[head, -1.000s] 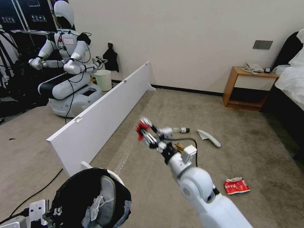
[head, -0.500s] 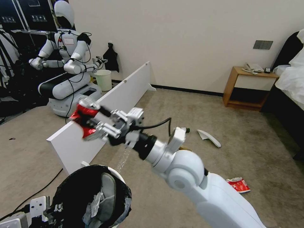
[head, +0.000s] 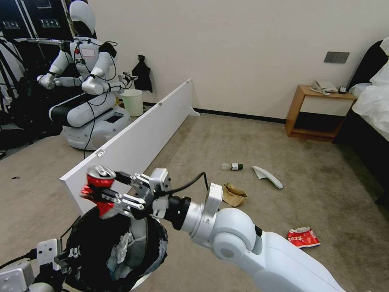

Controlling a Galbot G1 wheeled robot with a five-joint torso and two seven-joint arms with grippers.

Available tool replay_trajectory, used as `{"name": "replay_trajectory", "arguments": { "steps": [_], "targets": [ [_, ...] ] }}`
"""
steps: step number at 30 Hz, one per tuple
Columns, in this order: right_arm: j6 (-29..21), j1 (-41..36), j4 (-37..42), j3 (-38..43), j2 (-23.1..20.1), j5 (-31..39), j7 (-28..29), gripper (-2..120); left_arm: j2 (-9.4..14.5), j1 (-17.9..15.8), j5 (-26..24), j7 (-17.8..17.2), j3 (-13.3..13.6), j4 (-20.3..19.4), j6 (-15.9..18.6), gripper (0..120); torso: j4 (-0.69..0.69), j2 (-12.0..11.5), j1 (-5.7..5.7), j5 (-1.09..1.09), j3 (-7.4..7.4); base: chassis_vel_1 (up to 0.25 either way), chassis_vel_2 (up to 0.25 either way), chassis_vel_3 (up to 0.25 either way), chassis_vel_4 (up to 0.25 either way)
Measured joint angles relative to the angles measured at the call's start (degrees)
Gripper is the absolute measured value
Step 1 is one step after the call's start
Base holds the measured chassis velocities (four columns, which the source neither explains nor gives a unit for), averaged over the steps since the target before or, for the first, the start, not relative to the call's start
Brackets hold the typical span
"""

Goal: Pick up the trash bin, then pick up the garbage from the floor and place it into the trash bin.

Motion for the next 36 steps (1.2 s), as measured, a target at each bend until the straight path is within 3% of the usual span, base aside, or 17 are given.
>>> {"name": "replay_trajectory", "arguments": {
  "steps": [12, 14, 19, 21, 26, 36],
  "targets": [
    [-0.34, -1.39, -0.89, -1.89, -1.58, -0.99, 0.23, 44, 0.92, -0.41, -0.85, -0.05, -0.58, 0.00, 0.00, 3, 0.00, 0.00, 0.00, -0.01, 0.00, 0.000, 0.000, 0.000, 0.000],
    [-0.43, -1.33, -1.74, -2.48, -0.89, -1.39, 0.39, 56, 0.95, -0.39, -1.02, -0.06, -0.57, 0.00, 0.00, 3, 0.01, 0.00, 0.00, -0.01, 0.00, 0.000, 0.000, 0.000, 0.000],
    [-0.44, -1.13, -2.82, -3.18, 0.37, -1.72, 0.65, 67, 0.95, -0.32, -1.07, -0.08, -0.52, 0.00, 0.00, 3, 0.01, 0.00, 0.00, -0.01, 0.00, 0.000, 0.000, 0.000, 0.000],
    [-0.44, -0.84, -3.72, -3.72, 1.71, -1.88, 0.95, 81, 0.98, -0.26, -1.29, -0.08, -0.51, 0.00, 0.00, 3, 0.01, 0.00, 0.00, -0.01, 0.00, 0.000, 0.000, 0.000, 0.000],
    [-0.44, -0.37, -4.40, -4.19, 2.98, -1.99, 1.15, 98, 1.10, -0.13, -1.47, -0.09, -0.51, 0.00, 0.00, 3, 0.01, 0.00, 0.00, -0.01, 0.00, 0.000, 0.000, 0.000, 0.000],
    [0.53, -0.18, -4.05, -4.12, 2.89, -4.31, 1.57, 100, 1.22, 0.05, -1.64, -0.12, -0.43, 0.00, 0.00, 3, 0.00, 0.00, 0.00, -0.01, 0.00, 0.000, 0.000, 0.000, 0.000]
  ]
}}
